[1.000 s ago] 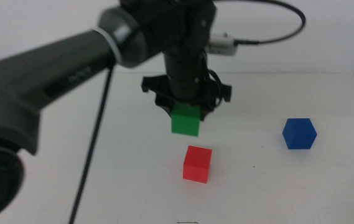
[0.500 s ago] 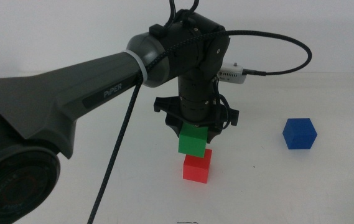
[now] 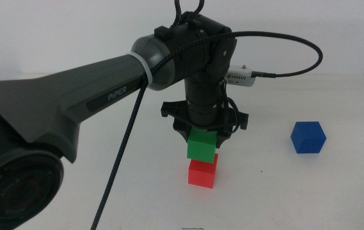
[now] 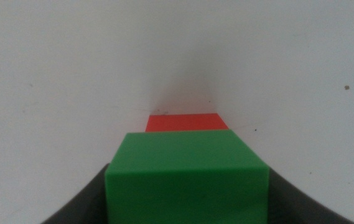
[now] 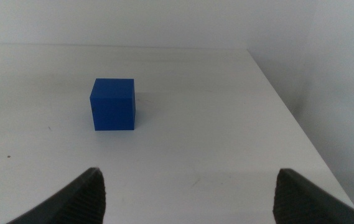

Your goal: Stack red cubes first, then green, then blue cubes in a specific spot.

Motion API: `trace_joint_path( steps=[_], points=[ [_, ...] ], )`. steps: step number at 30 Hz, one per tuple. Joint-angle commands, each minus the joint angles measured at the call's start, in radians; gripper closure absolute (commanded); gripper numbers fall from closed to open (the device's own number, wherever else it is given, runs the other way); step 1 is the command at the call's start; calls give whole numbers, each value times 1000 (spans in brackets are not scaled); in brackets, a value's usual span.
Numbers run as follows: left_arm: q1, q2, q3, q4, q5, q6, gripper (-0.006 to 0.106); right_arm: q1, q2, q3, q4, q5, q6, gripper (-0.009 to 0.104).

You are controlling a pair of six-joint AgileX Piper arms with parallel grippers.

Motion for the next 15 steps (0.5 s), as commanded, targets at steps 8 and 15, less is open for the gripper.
trace_joint_path(
  steps=[8, 15],
  points=[
    [-3, -24, -25, -36, -24, -5, 102, -7, -15, -9, -15, -77, -13, 1],
    [-3, -11, -25, -45, -23, -5, 102, -7, -15, -9, -15, -77, -13, 1]
  ],
)
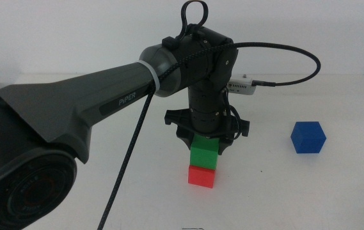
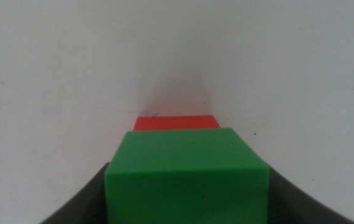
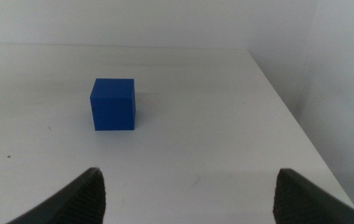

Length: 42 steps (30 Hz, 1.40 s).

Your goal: Stack red cubes first, then green, then blue cubes in a specific spot.

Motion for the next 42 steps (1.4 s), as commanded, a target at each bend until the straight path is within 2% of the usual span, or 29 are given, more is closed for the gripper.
trace_joint_path(
  steps=[1, 5, 6, 13, 14, 19, 23, 36, 42],
  points=[
    [-3, -52, -24, -20, -4, -6, 102, -7, -15, -9, -15, -77, -13, 1],
    [-3, -49, -24, -34, 10, -6, 102, -7, -15, -9, -15, -77, -13, 1],
    [-2, -50, -24, -33, 62, 11, 93, -7, -15, -9, -15, -77, -13, 1],
    [-2, -50, -24, -33, 67, 40, 70, -7, -15, -9, -15, -77, -13, 1],
    [-2, -50, -24, -33, 75, 39, 36, -7, -15, -9, -15, -77, -13, 1],
    [-2, -58, -24, -28, 106, 39, 16, -7, -15, -9, -15, -77, -13, 1],
    [-2, -69, -24, -23, 106, 39, 9, -7, -15, -9, -15, -77, -13, 1],
    [-2, -195, -6, -49, 106, 39, 9, -7, -15, -9, -15, -77, -13, 1],
    [0, -358, 102, 7, 106, 50, 9, -7, -15, -9, -15, -77, -13, 1]
  ],
)
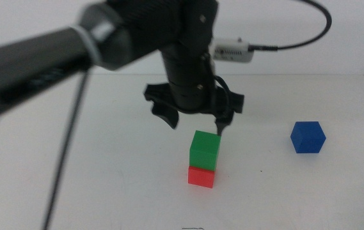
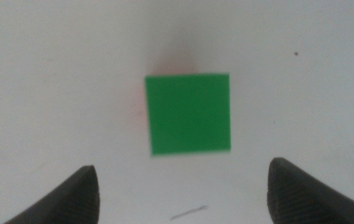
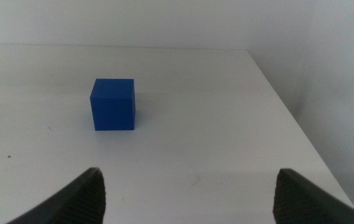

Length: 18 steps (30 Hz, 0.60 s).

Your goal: Stack red cubes first, then green, then blue cubes in a specific spot.

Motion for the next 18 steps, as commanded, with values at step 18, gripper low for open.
trace_joint_path(
  steps=[18],
  points=[
    [371, -875, 275, -190, 18, 775, 9, -7, -15, -9, -15, -77, -13, 1]
  ],
)
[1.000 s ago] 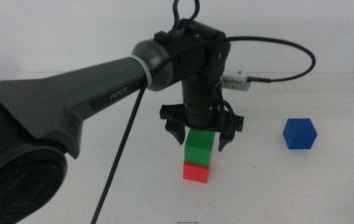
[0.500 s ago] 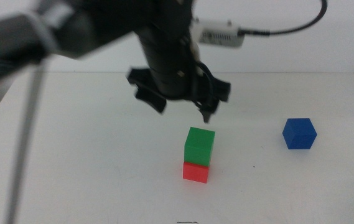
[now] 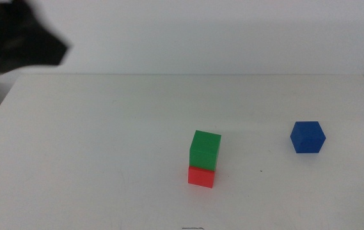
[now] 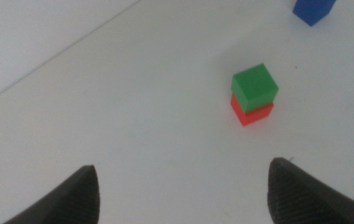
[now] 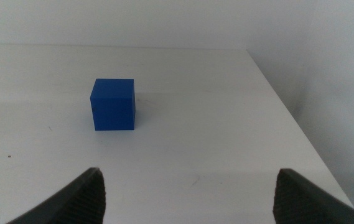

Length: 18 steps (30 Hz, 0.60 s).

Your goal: Stack red cubes first, then green, then blue cubes in a specific spot.

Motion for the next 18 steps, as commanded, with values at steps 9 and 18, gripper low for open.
trace_joint_path(
  steps=[9, 18],
  points=[
    [325, -166, 155, -534, 10, 347, 9, -7, -15, -9, -15, -77, -13, 1],
    [334, -146, 155, -585, 13, 361, 9, -7, -15, -9, -15, -77, -13, 1]
  ],
)
